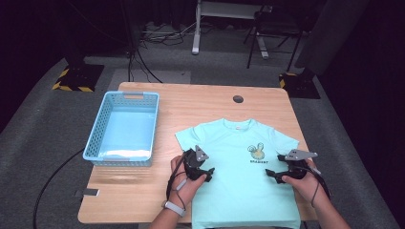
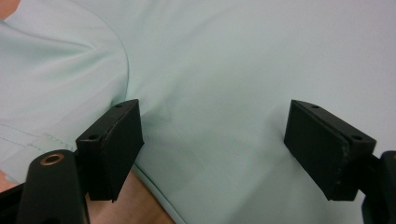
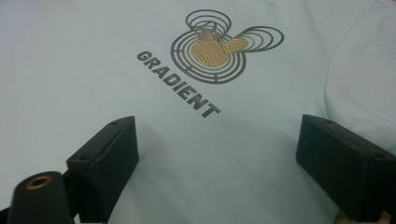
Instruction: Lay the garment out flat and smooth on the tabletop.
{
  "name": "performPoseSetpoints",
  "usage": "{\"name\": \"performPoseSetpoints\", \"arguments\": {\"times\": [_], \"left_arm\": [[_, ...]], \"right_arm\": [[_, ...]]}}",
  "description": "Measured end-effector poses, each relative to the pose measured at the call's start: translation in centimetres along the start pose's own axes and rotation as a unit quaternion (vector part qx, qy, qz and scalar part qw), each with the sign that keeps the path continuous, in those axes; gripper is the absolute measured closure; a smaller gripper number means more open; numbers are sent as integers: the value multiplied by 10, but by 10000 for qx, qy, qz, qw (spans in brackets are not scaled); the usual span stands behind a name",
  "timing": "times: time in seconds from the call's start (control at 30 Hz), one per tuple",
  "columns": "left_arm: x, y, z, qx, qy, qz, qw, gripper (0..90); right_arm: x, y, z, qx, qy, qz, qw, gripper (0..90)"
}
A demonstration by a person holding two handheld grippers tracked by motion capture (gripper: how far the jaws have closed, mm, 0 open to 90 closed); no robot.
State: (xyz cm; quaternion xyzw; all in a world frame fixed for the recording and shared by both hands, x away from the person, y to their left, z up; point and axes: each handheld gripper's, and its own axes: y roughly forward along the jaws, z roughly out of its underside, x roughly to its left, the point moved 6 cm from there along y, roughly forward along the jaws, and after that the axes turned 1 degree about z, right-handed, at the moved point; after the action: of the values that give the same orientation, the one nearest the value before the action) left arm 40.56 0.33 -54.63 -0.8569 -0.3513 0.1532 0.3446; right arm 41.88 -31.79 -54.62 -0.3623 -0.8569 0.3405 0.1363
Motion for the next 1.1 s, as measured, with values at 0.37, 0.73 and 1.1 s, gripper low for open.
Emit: {"name": "performPoseSetpoints", "arguments": {"times": [0.37,0.73,1.1], "left_arm": [[47,17,-19,3,-34,-33,10000,192],[78,31,-34,-1,-56,-45,10000,192],[88,29,-38,-121,-246,-91,9996,172]], "right_arm": [[-26,33,-31,9,23,18,10000,121],[-41,55,-51,12,45,39,10000,120],[-50,62,-62,90,4,-93,9999,149]]}}
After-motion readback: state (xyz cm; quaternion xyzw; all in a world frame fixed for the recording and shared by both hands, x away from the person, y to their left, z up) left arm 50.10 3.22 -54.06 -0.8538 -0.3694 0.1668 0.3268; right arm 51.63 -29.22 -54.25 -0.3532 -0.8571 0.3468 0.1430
